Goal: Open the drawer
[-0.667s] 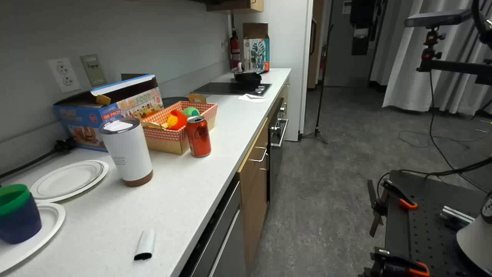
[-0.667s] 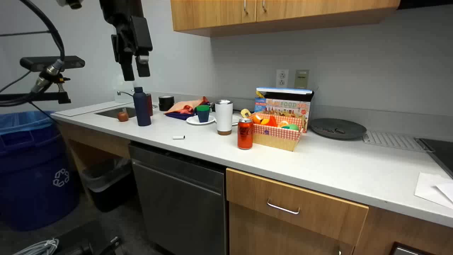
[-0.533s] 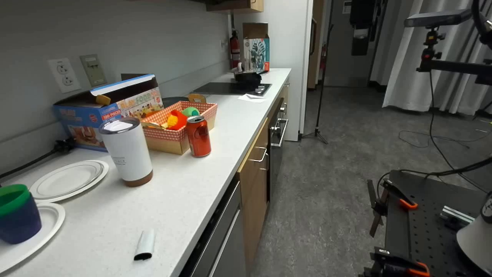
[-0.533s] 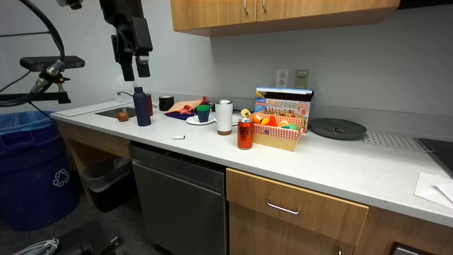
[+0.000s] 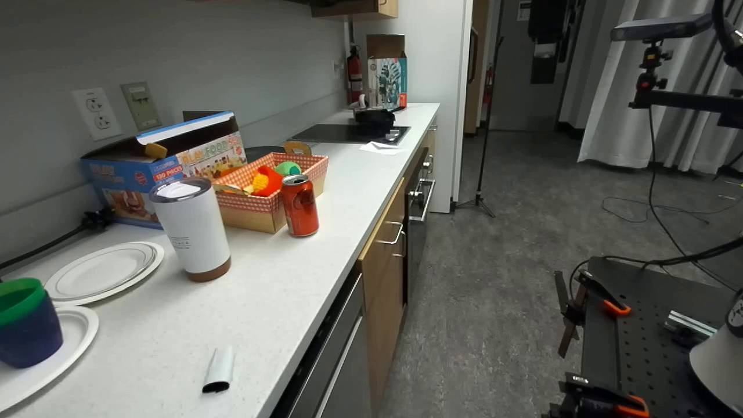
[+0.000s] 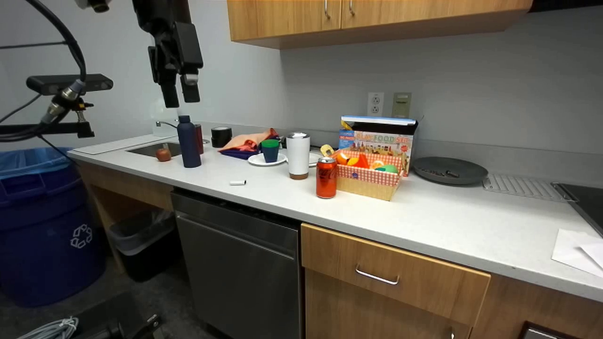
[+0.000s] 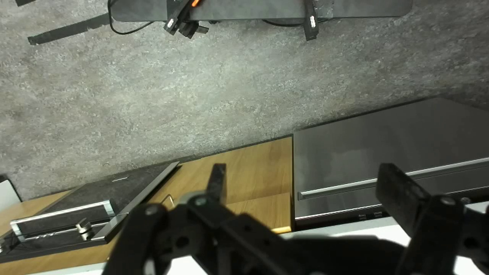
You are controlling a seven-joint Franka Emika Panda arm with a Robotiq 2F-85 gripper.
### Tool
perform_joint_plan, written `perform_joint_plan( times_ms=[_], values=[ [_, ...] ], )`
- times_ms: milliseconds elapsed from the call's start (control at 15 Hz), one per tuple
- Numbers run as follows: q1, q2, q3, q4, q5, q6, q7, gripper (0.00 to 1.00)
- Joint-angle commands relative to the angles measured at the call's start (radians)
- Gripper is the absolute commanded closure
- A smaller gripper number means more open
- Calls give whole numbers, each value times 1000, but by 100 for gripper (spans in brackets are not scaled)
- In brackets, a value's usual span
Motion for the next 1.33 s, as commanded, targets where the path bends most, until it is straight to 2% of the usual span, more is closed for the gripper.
perform_joint_plan(
  times_ms=[0,267,533,933,1267],
  values=[
    [23,4,-16,2,-10,-2,11,0],
    [9,33,-25,-2,-9,15,20,0],
    [-32,103,-101,-38,-21,90,12,0],
    [-130,298,-249,-90,-17,370,27,0],
    [-168,497,-292,-68,-11,583,116,0]
  ],
)
